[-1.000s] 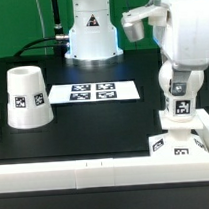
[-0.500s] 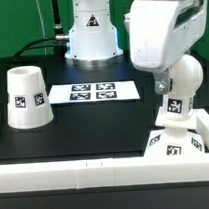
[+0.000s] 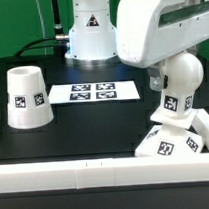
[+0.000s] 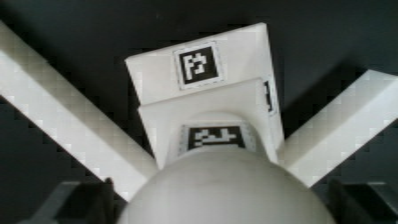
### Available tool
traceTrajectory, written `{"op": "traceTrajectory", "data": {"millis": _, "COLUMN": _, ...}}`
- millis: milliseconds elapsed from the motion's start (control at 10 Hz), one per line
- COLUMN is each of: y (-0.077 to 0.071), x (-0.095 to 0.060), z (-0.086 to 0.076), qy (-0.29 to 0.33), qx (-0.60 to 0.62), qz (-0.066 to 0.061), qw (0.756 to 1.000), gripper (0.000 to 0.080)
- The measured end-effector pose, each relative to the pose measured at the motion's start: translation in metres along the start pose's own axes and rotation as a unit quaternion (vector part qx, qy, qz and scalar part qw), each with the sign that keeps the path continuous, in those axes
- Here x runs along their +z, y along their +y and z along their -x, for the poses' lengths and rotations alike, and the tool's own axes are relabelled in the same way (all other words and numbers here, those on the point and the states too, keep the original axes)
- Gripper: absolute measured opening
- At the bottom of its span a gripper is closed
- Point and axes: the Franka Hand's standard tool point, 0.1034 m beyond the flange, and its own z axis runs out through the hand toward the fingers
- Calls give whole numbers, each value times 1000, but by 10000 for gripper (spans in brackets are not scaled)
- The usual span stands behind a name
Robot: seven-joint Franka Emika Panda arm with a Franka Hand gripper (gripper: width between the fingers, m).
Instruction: Assemble lamp
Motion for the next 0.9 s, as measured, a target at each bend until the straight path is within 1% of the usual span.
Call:
{"op": "traceTrajectory", "data": {"millis": 100, "y": 0, "x": -1, "z": 0, "qy": 0, "qx": 0, "qz": 0, "qw": 1000, "gripper": 679}}
{"op": "traceTrajectory", "data": {"millis": 200, "y": -3, "x": -9, "z": 7, "qy": -2, "qx": 1, "qz": 0, "qw": 1000, "gripper": 693}}
{"op": "traceTrajectory", "data": {"millis": 300, "y": -8, "x": -17, "z": 19, "qy": -4, "qx": 2, "qz": 0, "qw": 1000, "gripper": 693}}
{"op": "traceTrajectory", "data": {"millis": 400, "y": -13, "x": -24, "z": 37, "qy": -8, "qx": 8, "qz": -2, "qw": 1000, "gripper": 699}}
{"op": "traceTrajectory", "data": {"millis": 500, "y": -13, "x": -27, "z": 56, "qy": -12, "qx": -2, "qz": -4, "qw": 1000, "gripper": 699}}
{"op": "traceTrajectory", "data": {"millis": 600, "y": -12, "x": -28, "z": 67, "qy": -15, "qx": 4, "qz": -6, "qw": 1000, "gripper": 699}}
{"op": "traceTrajectory", "data": {"millis": 900, "y": -12, "x": -26, "z": 65, "qy": -15, "qx": 4, "qz": -6, "qw": 1000, "gripper": 699}}
